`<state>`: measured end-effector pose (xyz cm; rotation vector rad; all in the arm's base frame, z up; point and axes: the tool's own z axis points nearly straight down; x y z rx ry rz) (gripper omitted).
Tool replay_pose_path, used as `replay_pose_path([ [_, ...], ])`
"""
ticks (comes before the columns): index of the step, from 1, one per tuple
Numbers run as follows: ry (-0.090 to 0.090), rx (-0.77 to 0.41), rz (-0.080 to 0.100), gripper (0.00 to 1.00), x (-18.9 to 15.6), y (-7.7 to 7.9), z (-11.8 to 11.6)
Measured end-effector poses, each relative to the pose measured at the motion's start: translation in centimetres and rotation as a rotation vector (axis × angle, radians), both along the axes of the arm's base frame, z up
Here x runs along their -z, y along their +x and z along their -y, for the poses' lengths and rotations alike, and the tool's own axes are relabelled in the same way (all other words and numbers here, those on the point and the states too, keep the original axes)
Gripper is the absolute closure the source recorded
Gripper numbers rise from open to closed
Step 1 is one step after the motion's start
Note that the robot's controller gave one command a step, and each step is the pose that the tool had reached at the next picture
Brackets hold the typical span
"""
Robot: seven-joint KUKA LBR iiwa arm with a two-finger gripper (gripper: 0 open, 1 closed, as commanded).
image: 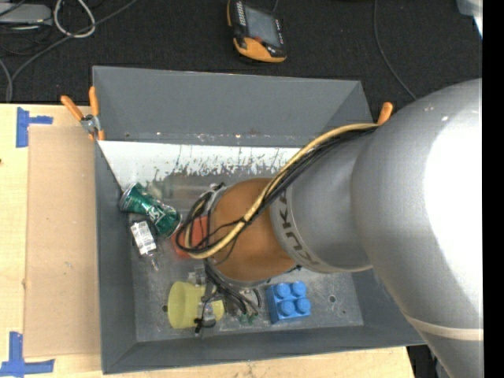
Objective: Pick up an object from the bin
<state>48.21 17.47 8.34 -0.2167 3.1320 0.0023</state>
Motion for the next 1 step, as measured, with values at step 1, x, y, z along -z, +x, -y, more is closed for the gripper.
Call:
replay_pose_path([
  [1,0.000,0.016,0.001,1.00,0.19,0.27,-0.41],
])
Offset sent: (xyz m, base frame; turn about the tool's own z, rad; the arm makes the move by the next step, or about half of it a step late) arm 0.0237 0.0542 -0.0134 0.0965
